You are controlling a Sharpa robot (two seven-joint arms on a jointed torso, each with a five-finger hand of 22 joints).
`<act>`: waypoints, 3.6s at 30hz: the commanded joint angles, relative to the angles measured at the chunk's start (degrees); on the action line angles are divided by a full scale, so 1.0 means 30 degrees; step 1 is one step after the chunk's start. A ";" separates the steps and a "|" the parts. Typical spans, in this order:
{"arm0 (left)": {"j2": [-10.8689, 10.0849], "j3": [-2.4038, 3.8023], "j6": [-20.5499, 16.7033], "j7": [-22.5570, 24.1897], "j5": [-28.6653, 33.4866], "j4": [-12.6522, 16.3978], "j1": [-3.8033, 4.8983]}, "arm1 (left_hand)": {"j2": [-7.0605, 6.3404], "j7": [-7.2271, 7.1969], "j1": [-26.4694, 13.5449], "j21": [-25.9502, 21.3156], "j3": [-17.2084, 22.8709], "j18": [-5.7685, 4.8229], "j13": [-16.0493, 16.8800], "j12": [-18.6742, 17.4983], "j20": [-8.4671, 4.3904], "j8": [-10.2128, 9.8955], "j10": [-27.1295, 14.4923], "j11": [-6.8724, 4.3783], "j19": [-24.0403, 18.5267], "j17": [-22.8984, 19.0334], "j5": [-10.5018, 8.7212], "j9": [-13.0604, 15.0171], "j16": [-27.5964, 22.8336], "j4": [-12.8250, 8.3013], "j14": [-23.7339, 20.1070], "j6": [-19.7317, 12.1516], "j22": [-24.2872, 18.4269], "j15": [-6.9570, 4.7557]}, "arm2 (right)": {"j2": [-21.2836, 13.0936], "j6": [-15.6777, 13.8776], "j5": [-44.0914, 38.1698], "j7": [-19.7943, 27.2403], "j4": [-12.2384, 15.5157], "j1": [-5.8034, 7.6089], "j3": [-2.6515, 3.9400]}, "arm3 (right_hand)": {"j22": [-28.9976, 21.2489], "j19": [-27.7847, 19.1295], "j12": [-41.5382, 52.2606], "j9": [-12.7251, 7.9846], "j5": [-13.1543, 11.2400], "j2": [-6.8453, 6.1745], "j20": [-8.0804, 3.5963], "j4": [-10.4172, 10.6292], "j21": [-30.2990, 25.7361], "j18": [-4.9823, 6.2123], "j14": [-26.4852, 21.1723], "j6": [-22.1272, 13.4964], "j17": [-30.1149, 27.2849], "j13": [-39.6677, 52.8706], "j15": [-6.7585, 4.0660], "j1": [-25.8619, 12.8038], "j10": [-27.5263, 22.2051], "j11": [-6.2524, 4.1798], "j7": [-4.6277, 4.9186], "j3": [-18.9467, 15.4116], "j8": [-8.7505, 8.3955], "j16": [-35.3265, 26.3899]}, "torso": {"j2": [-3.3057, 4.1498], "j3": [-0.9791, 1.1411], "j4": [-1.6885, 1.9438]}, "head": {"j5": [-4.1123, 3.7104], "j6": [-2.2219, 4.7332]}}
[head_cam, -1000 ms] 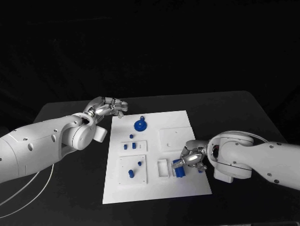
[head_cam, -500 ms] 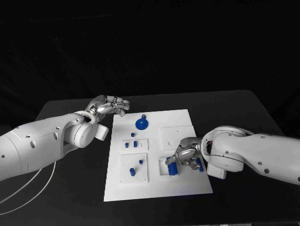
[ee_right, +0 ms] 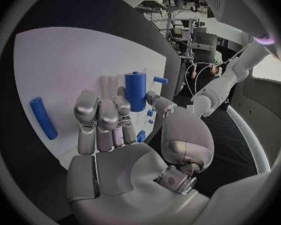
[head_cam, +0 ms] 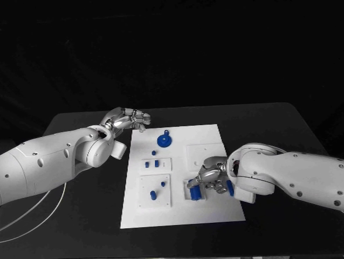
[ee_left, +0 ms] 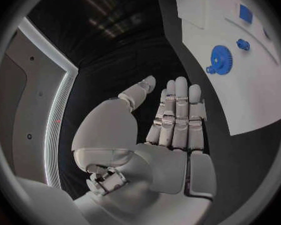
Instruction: Assemble the parts on the task board
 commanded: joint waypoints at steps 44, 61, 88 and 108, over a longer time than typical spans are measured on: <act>-0.0048 0.0016 0.0250 0.0094 0.0106 0.0039 0.0020 | 0.0041 0.0005 -0.0127 -0.0105 0.0006 0.0202 -0.0027 -0.0005 0.0040 0.0136 -0.0154 0.0025 0.0132 0.0078 0.0040 -0.0039 -0.0169 0.0164 0.0117 -0.0142 0.0067 0.0057 | -0.0147 0.0674 -0.1838 0.1184 0.0215 -0.0075 -0.0084 | 0.0171 -0.0325 -0.0313 0.0067 0.0069 -0.0652 -0.0202 -0.1849 -0.0101 0.2359 -0.0007 0.0130 0.0122 -0.0282 -0.0137 -0.1531 -0.0532 -0.0010 0.0174 -0.2988 -0.0400 -0.0558 | -0.0024 0.0040 -0.0024 | 0.0384 -0.0054; -0.0028 0.0016 0.0266 0.0112 0.0106 0.0014 0.0018 | 0.0049 0.0005 -0.0121 -0.0115 0.0010 0.0204 -0.0027 0.0000 0.0041 0.0145 -0.0150 0.0023 0.0136 0.0103 0.0034 -0.0045 -0.0183 0.0169 0.0125 -0.0142 0.0082 0.0057 | -0.0648 0.1518 -0.2129 0.1268 0.0958 -0.0079 -0.0084 | 0.0128 -0.0293 -0.0310 0.0161 0.0074 -0.0567 -0.0174 -0.4082 -0.0181 0.2359 0.0061 0.0262 0.0213 -0.0396 -0.0137 -0.0159 -0.0469 -0.0017 0.0165 -0.4065 -0.0467 -0.0699 | -0.0016 0.0035 -0.0030 | 0.0379 0.0016; -0.0052 0.0014 0.0314 0.0095 0.0106 0.0026 0.0016 | 0.0096 0.0008 -0.0222 -0.0140 -0.0012 0.0204 -0.0030 0.0006 0.0047 0.0169 -0.0150 0.0026 0.0175 0.0186 0.0027 -0.0071 -0.0227 0.0284 0.0159 -0.0153 0.0129 0.0056 | -0.0387 0.1049 -0.3191 0.0675 0.0588 -0.0267 -0.0086 | 0.0102 -0.0146 -0.0331 0.0127 0.0070 0.0520 0.0095 -0.2676 -0.0234 0.2359 0.0170 0.0640 0.0331 -0.0544 -0.0160 -0.0055 -0.0364 -0.0061 0.0114 -0.2576 -0.0570 -0.0810 | -0.0019 0.0028 -0.0024 | 0.0468 -0.0122; -0.0085 0.0014 0.0294 0.0066 0.0106 0.0057 0.0016 | 0.0098 0.0006 -0.0237 -0.0149 -0.0013 0.0211 -0.0032 0.0005 0.0041 0.0177 -0.0155 0.0025 0.0188 0.0215 0.0030 -0.0080 -0.0244 0.0310 0.0166 -0.0158 0.0146 0.0053 | -0.0440 0.1956 -0.3251 0.0408 0.0486 -0.0267 -0.0088 | 0.0183 -0.0126 -0.0279 0.0137 0.0076 -0.0049 0.0087 -0.2430 -0.0159 0.2359 0.0200 0.0656 0.0412 -0.0536 -0.0147 0.0400 -0.0396 -0.0046 0.0131 -0.1503 -0.0653 -0.0837 | -0.0018 0.0023 -0.0030 | 0.0458 -0.0129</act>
